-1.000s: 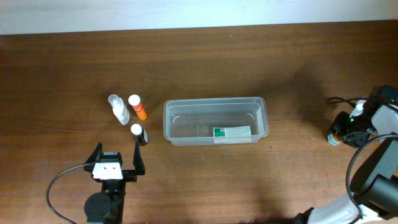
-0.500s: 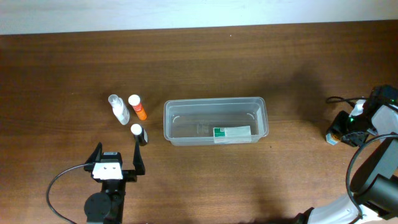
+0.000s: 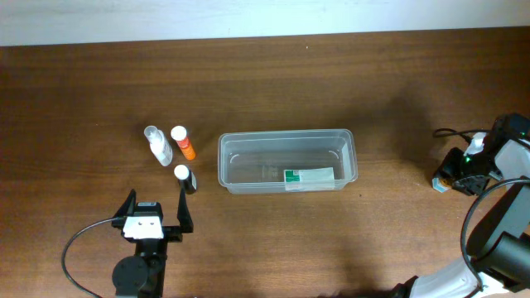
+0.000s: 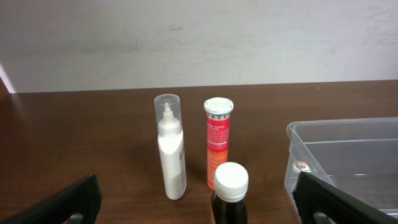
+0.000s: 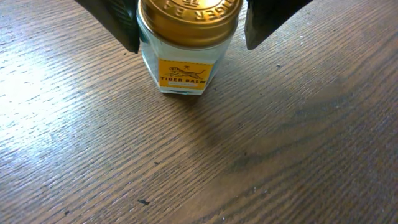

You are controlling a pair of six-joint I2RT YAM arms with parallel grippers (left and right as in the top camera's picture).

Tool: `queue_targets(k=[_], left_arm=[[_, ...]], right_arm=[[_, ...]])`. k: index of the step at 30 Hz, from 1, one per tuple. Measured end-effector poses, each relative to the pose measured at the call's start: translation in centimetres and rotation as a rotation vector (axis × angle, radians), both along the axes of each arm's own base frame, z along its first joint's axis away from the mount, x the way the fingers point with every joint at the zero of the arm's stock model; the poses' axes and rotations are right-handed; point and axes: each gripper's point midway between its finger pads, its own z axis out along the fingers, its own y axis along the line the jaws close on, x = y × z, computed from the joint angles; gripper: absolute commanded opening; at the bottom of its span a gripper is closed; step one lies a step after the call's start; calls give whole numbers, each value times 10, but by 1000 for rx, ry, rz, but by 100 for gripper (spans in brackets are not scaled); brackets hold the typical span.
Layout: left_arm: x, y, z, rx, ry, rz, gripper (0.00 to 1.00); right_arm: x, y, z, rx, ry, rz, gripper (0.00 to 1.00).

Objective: Pack container
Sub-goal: 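Lower the right gripper and grasp the Tiger Balm jar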

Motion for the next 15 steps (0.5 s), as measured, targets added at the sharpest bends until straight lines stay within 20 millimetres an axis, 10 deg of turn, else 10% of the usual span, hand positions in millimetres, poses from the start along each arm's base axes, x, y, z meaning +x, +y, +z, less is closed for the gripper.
queue_targets(k=[15], left_arm=[[0,0,0,0,0,0,99]], right_arm=[[1,2,0,13,-7,-2,34]])
